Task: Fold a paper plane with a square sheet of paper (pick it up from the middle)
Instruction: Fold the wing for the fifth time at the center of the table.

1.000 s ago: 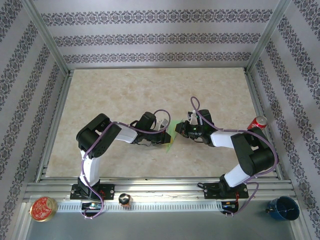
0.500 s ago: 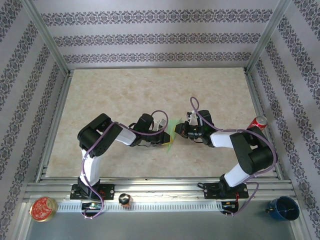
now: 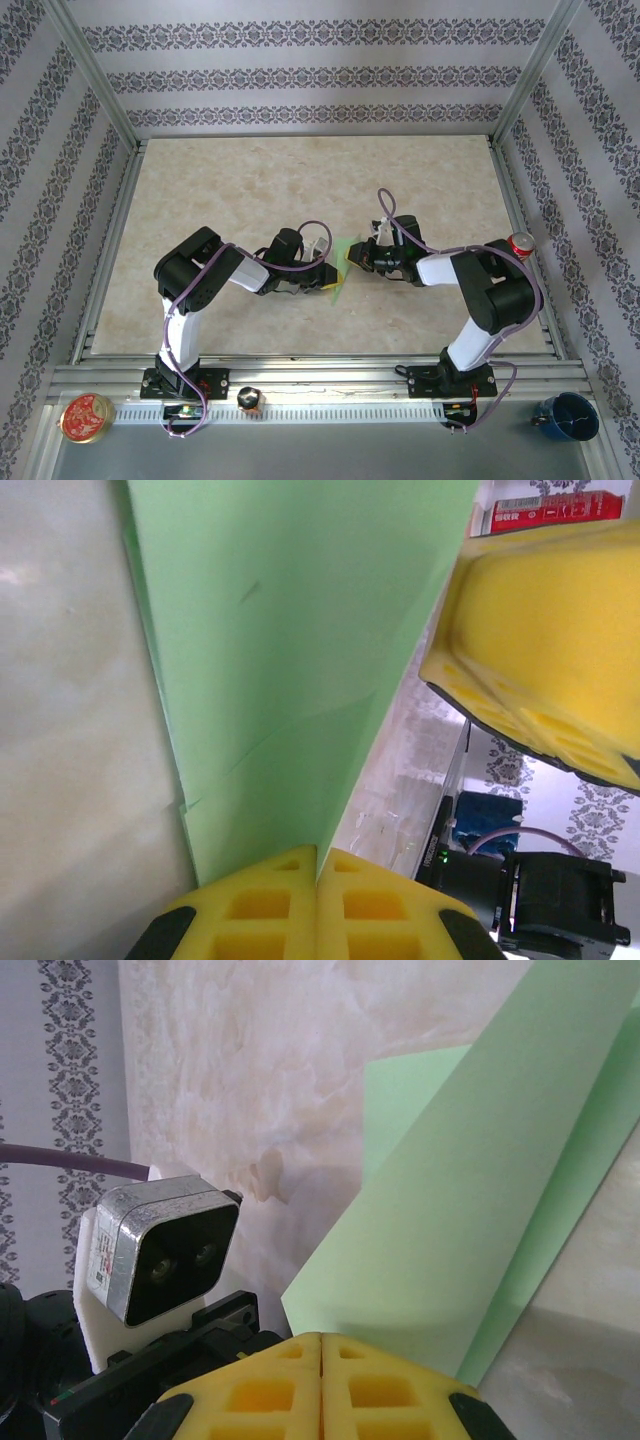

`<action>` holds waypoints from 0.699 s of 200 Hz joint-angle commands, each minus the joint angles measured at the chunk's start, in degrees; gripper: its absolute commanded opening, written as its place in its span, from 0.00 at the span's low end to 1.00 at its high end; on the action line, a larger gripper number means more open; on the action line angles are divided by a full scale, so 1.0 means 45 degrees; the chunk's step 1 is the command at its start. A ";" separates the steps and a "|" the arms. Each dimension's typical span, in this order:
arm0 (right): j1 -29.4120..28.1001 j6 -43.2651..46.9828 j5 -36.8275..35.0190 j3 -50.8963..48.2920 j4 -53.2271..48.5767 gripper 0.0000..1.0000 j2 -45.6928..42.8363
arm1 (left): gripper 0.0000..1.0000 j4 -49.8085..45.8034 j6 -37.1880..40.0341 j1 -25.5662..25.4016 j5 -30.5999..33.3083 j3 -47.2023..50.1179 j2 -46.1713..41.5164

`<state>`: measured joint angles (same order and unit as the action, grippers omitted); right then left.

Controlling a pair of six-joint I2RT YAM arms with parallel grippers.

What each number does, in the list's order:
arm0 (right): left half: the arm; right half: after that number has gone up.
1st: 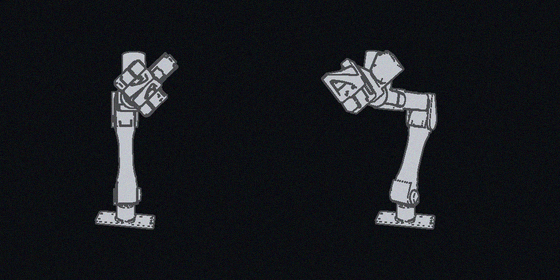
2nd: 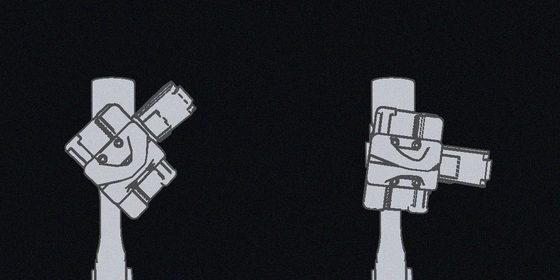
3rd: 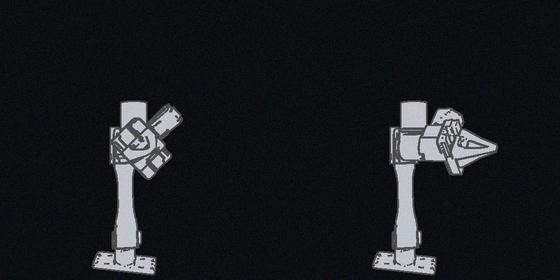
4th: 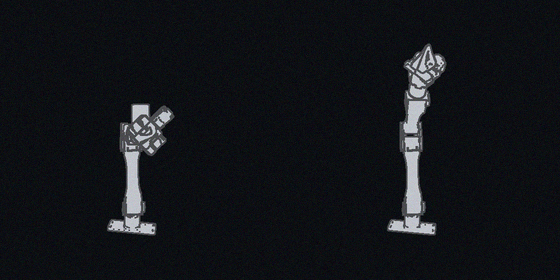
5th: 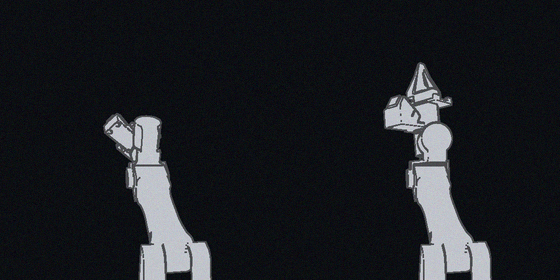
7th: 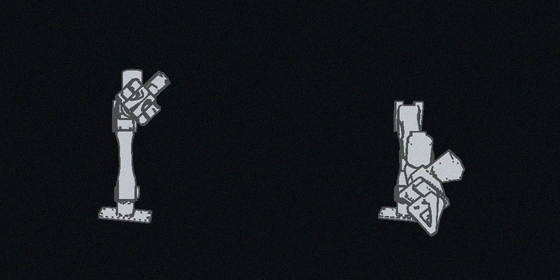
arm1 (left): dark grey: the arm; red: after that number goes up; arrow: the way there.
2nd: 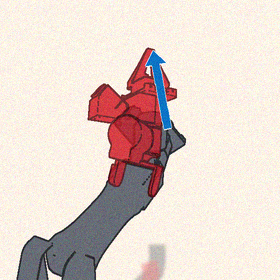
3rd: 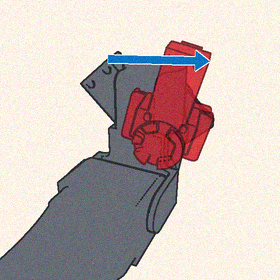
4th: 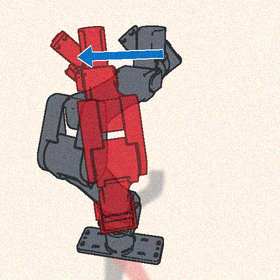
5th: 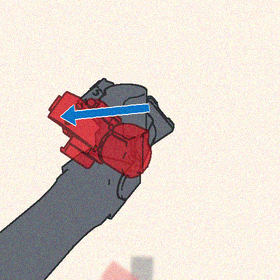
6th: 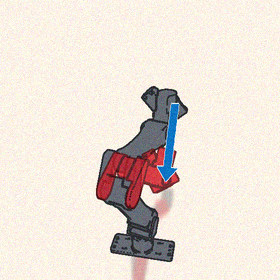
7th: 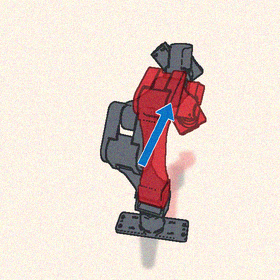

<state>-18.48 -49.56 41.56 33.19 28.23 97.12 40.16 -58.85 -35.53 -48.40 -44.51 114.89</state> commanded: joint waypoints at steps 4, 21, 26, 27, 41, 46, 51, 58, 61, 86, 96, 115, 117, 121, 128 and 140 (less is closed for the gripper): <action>0.0119 0.0241 0.0508 0.0356 0.0495 0.09 0.0396 | 0.00 0.0587 -0.0296 0.0215 -0.0031 0.0236 0.0250; 0.0171 0.0250 0.0622 0.0436 0.0543 0.09 0.0559 | 0.00 0.0568 -0.0369 0.0219 0.0025 0.0302 0.0230; 0.0181 0.0252 0.0644 0.0466 0.0543 0.09 0.0599 | 0.00 0.0567 -0.0394 0.0237 0.0049 0.0316 0.0232; 0.0181 0.0262 0.0646 0.0471 0.0543 0.09 0.0612 | 0.00 0.0567 -0.0396 0.0238 0.0041 0.0319 0.0231; 0.0215 0.0282 0.0704 0.0532 0.0543 0.10 0.0697 | 0.00 0.0635 -0.0493 0.0258 0.0115 0.0430 0.0211; 0.0234 0.0306 0.0739 0.0552 0.0543 0.10 0.0731 | 0.00 0.0673 -0.0542 0.0276 0.0170 0.0481 0.0194; 0.0249 0.0330 0.0777 0.0569 0.0508 0.10 0.0758 | 0.00 0.0746 -0.0600 0.0278 0.0228 0.0543 0.0163; 0.0276 0.0363 0.0820 0.0574 0.0504 0.10 0.0780 | 0.00 0.0819 -0.0664 0.0297 0.0329 0.0629 0.0143; 0.0293 0.0358 0.0822 0.0559 0.0512 0.10 0.0781 | 0.00 0.0821 -0.0686 0.0315 0.0358 0.0662 0.0134; 0.0357 0.0399 0.0909 0.0571 0.0486 0.10 0.0829 | 0.00 0.0860 -0.0837 0.0411 0.0365 0.0734 0.0152; 0.0347 0.0446 0.0976 0.0645 0.0401 0.10 0.0892 | 0.00 0.0897 -0.0896 0.0449 0.0341 0.0752 0.0186; 0.0372 0.0511 0.1048 0.0720 0.0290 0.10 0.0969 | 0.00 0.0862 -0.0907 0.0483 0.0313 0.0751 0.0211; 0.0366 0.0507 0.1040 0.0728 0.0290 0.10 0.0974 | 0.00 0.0861 -0.0907 0.0490 0.0313 0.0756 0.0211; 0.0376 0.0506 0.1048 0.0746 0.0271 0.10 0.0976 | 0.00 0.0860 -0.0902 0.0482 0.0328 0.0751 0.0211; 0.0379 0.0516 0.1094 0.0778 0.0270 0.10 0.1010 | 0.00 0.0860 -0.0916 0.0517 0.0344 0.0756 0.0230; 0.0356 0.0512 0.1163 0.0842 0.0236 0.10 0.1071 | 0.00 0.0880 -0.0955 0.0531 0.0329 0.0752 0.0250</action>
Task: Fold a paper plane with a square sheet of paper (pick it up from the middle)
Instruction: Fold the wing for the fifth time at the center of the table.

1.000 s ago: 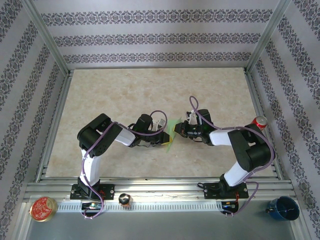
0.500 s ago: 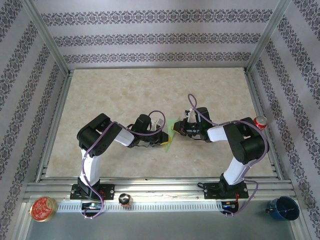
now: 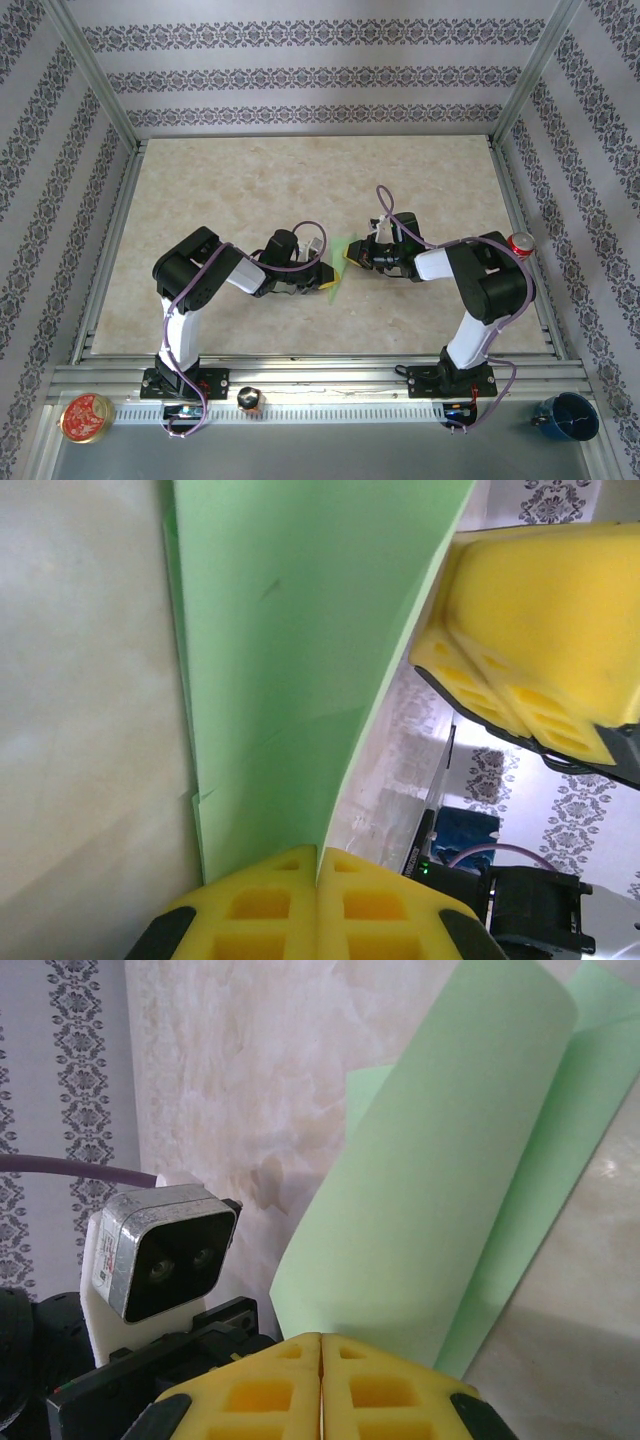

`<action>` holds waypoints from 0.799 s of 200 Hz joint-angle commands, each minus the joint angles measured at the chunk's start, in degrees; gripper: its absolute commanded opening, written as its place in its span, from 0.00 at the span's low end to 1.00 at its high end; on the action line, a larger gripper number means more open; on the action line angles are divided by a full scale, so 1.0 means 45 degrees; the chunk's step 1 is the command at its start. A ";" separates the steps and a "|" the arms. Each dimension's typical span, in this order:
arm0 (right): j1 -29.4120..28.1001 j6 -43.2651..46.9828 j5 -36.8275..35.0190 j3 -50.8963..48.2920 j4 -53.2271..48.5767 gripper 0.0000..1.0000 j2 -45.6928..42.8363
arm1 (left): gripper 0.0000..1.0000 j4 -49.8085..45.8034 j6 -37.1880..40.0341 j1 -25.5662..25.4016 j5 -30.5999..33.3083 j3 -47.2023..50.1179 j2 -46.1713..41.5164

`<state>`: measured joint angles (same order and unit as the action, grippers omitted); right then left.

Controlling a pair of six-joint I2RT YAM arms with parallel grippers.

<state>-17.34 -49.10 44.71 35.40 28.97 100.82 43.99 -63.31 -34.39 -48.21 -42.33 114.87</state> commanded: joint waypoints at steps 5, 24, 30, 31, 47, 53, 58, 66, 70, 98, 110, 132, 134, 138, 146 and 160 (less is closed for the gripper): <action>0.0104 0.0404 0.0492 0.0390 0.0066 0.10 0.0272 | 0.00 0.0040 0.0017 0.0278 0.0280 0.0265 0.0255; 0.0048 0.0458 0.0572 0.0545 -0.0045 0.09 0.0384 | 0.00 0.0040 -0.0013 0.0318 0.0249 0.0261 0.0255; 0.0036 0.0480 0.0601 0.0599 -0.0103 0.09 0.0423 | 0.00 0.0049 -0.0023 0.0317 0.0263 0.0264 0.0255; 0.0031 0.0491 0.0606 0.0605 -0.0116 0.09 0.0436 | 0.00 0.0049 -0.0028 0.0308 0.0253 0.0265 0.0255; -0.0018 0.0501 0.0651 0.0736 -0.0144 0.09 0.0578 | 0.00 0.0044 -0.0052 0.0330 0.0259 0.0276 0.0294; -0.0032 0.0521 0.0647 0.0781 -0.0200 0.09 0.0632 | 0.00 0.0030 -0.0050 0.0337 0.0237 0.0293 0.0294; -0.0034 0.0557 0.0615 0.0829 -0.0267 0.09 0.0676 | 0.00 0.0030 -0.0052 0.0338 0.0257 0.0285 0.0294; -0.0033 0.0584 0.0558 0.0897 -0.0343 0.09 0.0782 | 0.00 0.0030 -0.0062 0.0332 0.0259 0.0304 0.0291; -0.0046 0.0598 0.0539 0.0918 -0.0354 0.09 0.0818 | 0.00 0.0030 -0.0071 0.0335 0.0249 0.0321 0.0275; -0.0039 0.0521 0.0582 0.1020 -0.0154 0.09 0.1197 | 0.00 0.0030 -0.0128 0.0357 0.0334 0.0383 0.0235; -0.0052 0.0484 0.0629 0.1057 -0.0077 0.09 0.1293 | 0.00 0.0010 -0.0131 0.0375 0.0353 0.0412 0.0233; -0.0033 0.0507 0.0613 0.1060 -0.0066 0.10 0.1342 | 0.00 -0.0029 -0.0181 0.0376 0.0438 0.0463 0.0255; -0.0033 0.0508 0.0612 0.1060 -0.0070 0.10 0.1360 | 0.00 -0.0043 -0.0197 0.0377 0.0453 0.0481 0.0255; -0.0033 0.0529 0.0612 0.1065 -0.0085 0.10 0.1376 | 0.00 -0.0048 -0.0204 0.0377 0.0468 0.0480 0.0255; -0.0037 0.0533 0.0617 0.1079 -0.0081 0.10 0.1419 | 0.00 -0.0048 -0.0217 0.0376 0.0495 0.0503 0.0274; -0.0033 0.0541 0.0631 0.1081 -0.0091 0.10 0.1499 | 0.00 -0.0029 -0.0237 0.0379 0.0470 0.0518 0.0294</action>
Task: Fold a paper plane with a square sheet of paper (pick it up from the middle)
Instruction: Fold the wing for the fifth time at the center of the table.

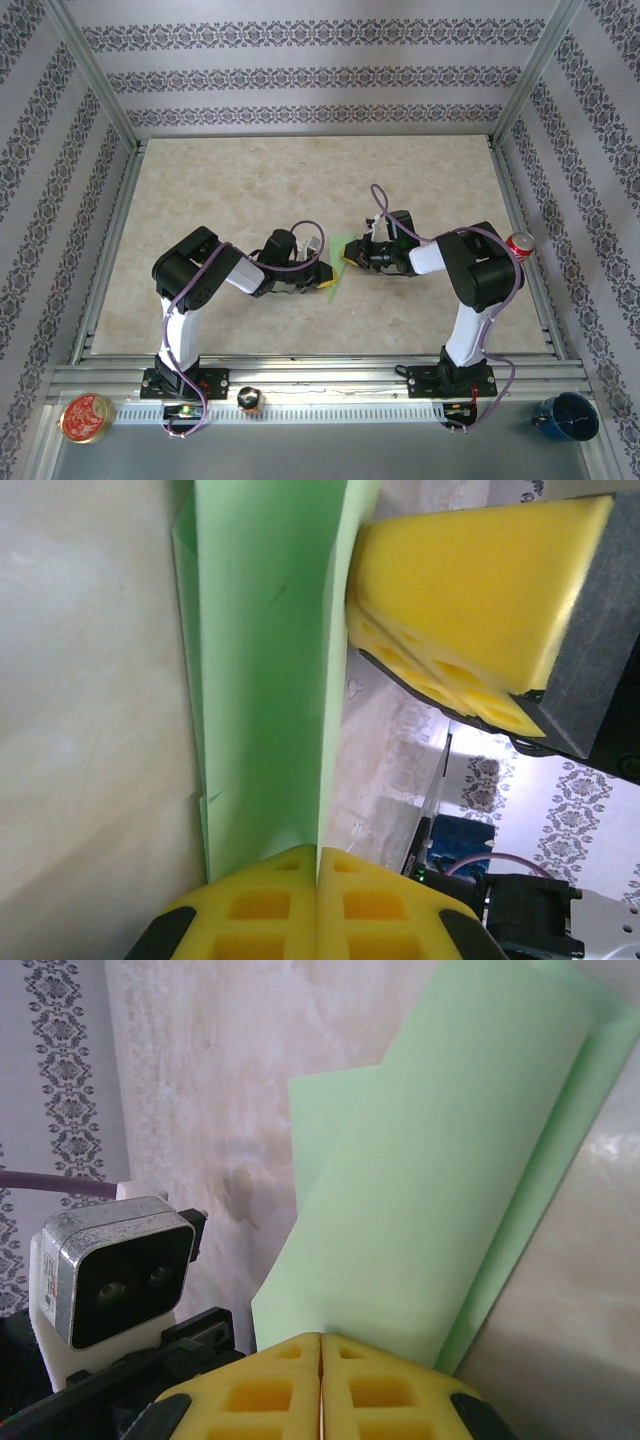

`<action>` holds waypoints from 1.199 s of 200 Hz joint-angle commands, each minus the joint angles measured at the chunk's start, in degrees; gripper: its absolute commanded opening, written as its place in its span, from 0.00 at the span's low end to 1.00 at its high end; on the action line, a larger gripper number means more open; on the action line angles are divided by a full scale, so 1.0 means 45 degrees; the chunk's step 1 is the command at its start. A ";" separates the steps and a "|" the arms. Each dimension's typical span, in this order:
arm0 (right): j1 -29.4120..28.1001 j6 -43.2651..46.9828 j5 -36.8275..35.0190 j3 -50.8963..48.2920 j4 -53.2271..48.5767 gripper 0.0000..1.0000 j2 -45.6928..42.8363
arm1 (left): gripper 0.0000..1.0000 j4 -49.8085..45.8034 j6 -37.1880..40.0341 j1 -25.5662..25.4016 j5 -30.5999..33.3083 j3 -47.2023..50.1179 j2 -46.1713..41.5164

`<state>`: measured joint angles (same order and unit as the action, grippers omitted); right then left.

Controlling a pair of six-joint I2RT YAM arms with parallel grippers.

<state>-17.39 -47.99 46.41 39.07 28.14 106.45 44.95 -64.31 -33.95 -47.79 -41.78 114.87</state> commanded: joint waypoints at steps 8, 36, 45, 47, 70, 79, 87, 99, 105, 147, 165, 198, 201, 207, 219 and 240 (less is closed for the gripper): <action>-0.0023 0.0303 0.0252 0.0263 0.0094 0.10 0.0274 | 0.00 -0.0243 -0.0025 0.0270 0.0374 0.0412 0.0313; -0.0110 0.0490 -0.0047 0.0442 -0.0550 0.11 0.0419 | 0.00 -0.0257 -0.0009 0.0294 0.0394 0.0455 0.0333; -0.0191 0.0627 -0.0198 0.0542 -0.0920 0.11 0.0478 | 0.00 -0.0263 0.0000 0.0299 0.0390 0.0475 0.0333; -0.0211 0.0674 -0.0226 0.0567 -0.0999 0.11 0.0483 | 0.00 -0.0262 -0.0004 0.0299 0.0401 0.0476 0.0333; -0.0468 0.1057 -0.0927 0.0835 -0.2199 0.10 0.0500 | 0.00 -0.0282 0.0015 0.0299 0.0405 0.0515 0.0372; -0.0557 0.1235 -0.1327 0.0951 -0.2814 0.10 0.0486 | 0.00 -0.0282 0.0015 0.0297 0.0400 0.0532 0.0353; -0.0622 0.1405 -0.1628 0.1033 -0.3258 0.09 0.0450 | 0.00 -0.0282 0.0034 0.0299 0.0405 0.0544 0.0352; -0.0739 0.1620 -0.1985 0.1155 -0.3809 0.09 0.0426 | 0.00 -0.0301 0.0051 0.0290 0.0366 0.0536 0.0333; -0.0805 0.1727 -0.2111 0.1242 -0.4063 0.09 0.0445 | 0.01 -0.0291 0.0035 0.0297 0.0323 0.0534 0.0333; -0.1096 0.1895 -0.2462 0.1567 -0.4806 0.09 0.0633 | 0.16 -0.0181 0.0035 0.0292 0.0010 0.0629 0.0037; -0.1165 0.1856 -0.2501 0.1600 -0.4867 0.08 0.0641 | 0.18 -0.0262 0.0034 0.0288 -0.0170 0.0737 -0.0181; -0.1214 0.1816 -0.2489 0.1679 -0.4935 0.08 0.0630 | 0.16 0.0147 -0.0269 0.0261 -0.0641 0.0941 -0.0270; -0.1214 0.1816 -0.2483 0.1688 -0.4946 0.08 0.0639 | 0.15 0.0207 -0.0292 0.0270 -0.0644 0.0976 -0.0289; -0.1214 0.1816 -0.2477 0.1689 -0.4961 0.08 0.0631 | 0.13 0.0268 -0.0334 0.0260 -0.0669 0.1029 -0.0328; -0.1234 0.1835 -0.2502 0.1708 -0.4998 0.08 0.0608 | 0.11 0.0302 -0.0366 0.0260 -0.0785 0.1059 -0.0351; -0.1253 0.1841 -0.2540 0.1728 -0.5076 0.08 0.0590 | 0.08 0.0441 -0.0450 0.0221 -0.1016 0.1060 -0.0390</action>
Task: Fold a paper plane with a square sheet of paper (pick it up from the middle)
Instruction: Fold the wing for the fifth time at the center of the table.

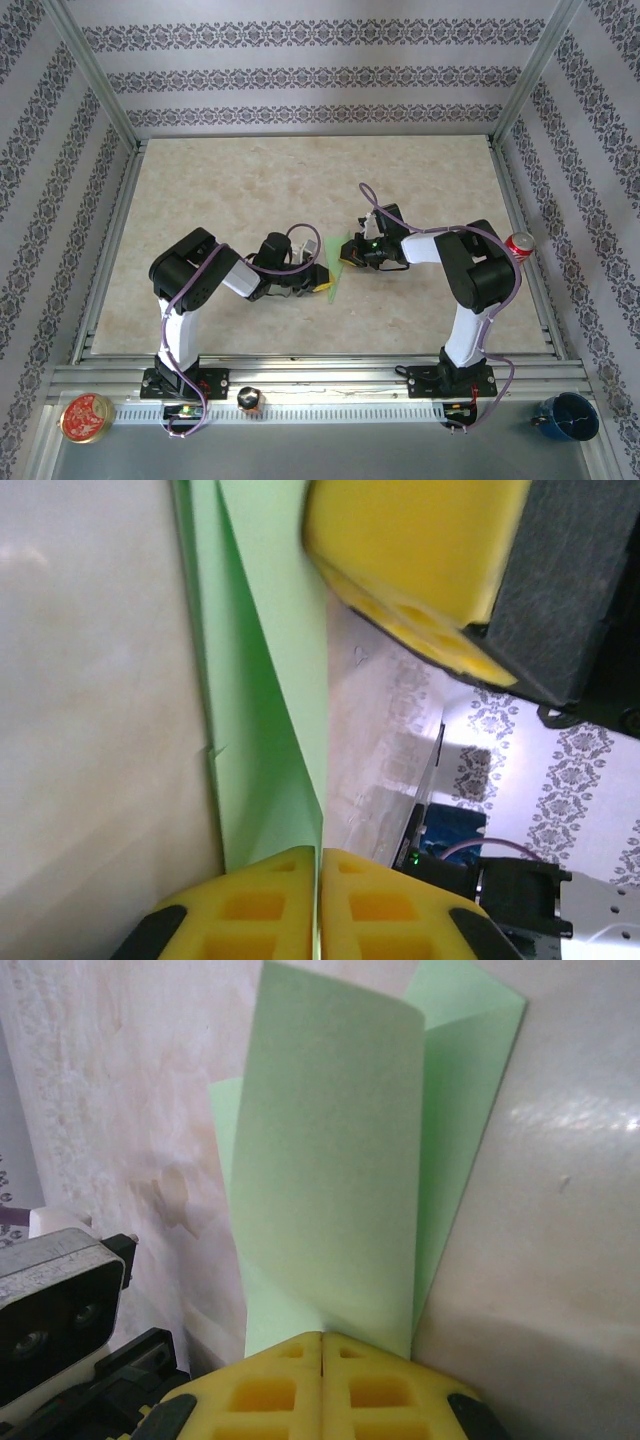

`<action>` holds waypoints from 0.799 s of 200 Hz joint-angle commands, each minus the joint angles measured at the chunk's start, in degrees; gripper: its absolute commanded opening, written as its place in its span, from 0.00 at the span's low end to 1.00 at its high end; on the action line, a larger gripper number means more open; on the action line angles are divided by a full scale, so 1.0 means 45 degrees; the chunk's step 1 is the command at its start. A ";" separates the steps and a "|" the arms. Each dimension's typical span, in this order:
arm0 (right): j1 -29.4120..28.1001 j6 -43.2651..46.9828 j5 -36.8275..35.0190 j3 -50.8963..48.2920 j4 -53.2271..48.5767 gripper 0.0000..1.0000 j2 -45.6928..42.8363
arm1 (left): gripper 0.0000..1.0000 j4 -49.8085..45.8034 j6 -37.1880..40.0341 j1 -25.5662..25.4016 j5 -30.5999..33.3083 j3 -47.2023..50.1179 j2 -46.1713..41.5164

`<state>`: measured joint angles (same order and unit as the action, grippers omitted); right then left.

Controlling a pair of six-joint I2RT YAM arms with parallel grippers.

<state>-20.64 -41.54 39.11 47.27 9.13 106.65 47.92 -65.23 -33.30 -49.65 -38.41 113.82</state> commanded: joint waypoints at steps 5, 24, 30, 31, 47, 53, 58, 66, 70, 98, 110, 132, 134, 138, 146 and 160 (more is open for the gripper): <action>-0.0535 0.0422 -0.0918 -0.0084 -0.0883 0.08 0.0555 | 0.07 -0.0230 -0.0250 0.0073 -0.0678 0.0306 -0.0175; -0.0549 0.0461 -0.0957 -0.0074 -0.0992 0.07 0.0534 | 0.05 -0.0276 -0.0211 0.0056 -0.0820 0.0358 -0.0269; -0.0568 0.0461 -0.0977 -0.0079 -0.1012 0.07 0.0537 | 0.05 -0.0301 -0.0196 0.0054 -0.0888 0.0372 -0.0274; -0.0568 0.0461 -0.0977 -0.0077 -0.1012 0.07 0.0537 | 0.05 -0.0309 -0.0194 0.0045 -0.0904 0.0352 -0.0274; -0.0588 0.0505 -0.1006 -0.0074 -0.1088 0.07 0.0519 | 0.07 -0.0352 -0.0193 0.0034 -0.1046 0.0283 -0.0254; -0.0605 0.0519 -0.1030 -0.0074 -0.1127 0.07 0.0532 | 0.09 -0.0399 -0.0180 0.0033 -0.1074 0.0271 -0.0254; -0.0608 0.0538 -0.1040 -0.0071 -0.1163 0.07 0.0538 | 0.09 -0.0475 -0.0156 0.0025 -0.1076 0.0271 -0.0246; -0.0608 0.0540 -0.1073 -0.0059 -0.1203 0.07 0.0520 | 0.11 -0.0596 -0.0099 0.0007 -0.1077 0.0262 -0.0273; -0.0608 0.0557 -0.1093 -0.0055 -0.1237 0.07 0.0516 | 0.11 -0.0661 -0.0066 0.0016 -0.1076 0.0256 -0.0274; -0.0608 0.0599 -0.1169 -0.0058 -0.1363 0.07 0.0477 | 0.12 -0.1619 0.0478 -0.0040 -0.1089 0.0163 -0.0550; -0.0608 0.0583 -0.1192 -0.0055 -0.1364 0.07 0.0467 | 0.11 -0.2480 0.0975 -0.0113 -0.1028 -0.0006 -0.0757; -0.0608 0.0579 -0.1192 -0.0016 -0.1417 0.07 0.0479 | 0.07 -0.4469 0.1996 -0.0226 -0.0707 -0.0386 -0.1212; -0.0608 0.0579 -0.1192 -0.0015 -0.1421 0.07 0.0479 | 0.07 -0.4622 0.2079 -0.0234 -0.0667 -0.0413 -0.1260; -0.0608 0.0579 -0.1192 -0.0015 -0.1422 0.07 0.0479 | 0.07 -0.4890 0.2240 -0.0254 -0.0600 -0.0470 -0.1341; -0.0608 0.0588 -0.1202 0.0004 -0.1422 0.07 0.0492 | 0.06 -0.5426 0.2531 -0.0285 -0.0503 -0.0604 -0.1442; -0.0608 0.0598 -0.1206 0.0023 -0.1451 0.07 0.0499 | 0.06 -0.6132 0.2917 -0.0332 -0.0379 -0.0841 -0.1539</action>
<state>-21.28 -40.25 37.28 48.01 7.07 106.24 32.25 -58.59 -33.69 -51.20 -40.51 109.06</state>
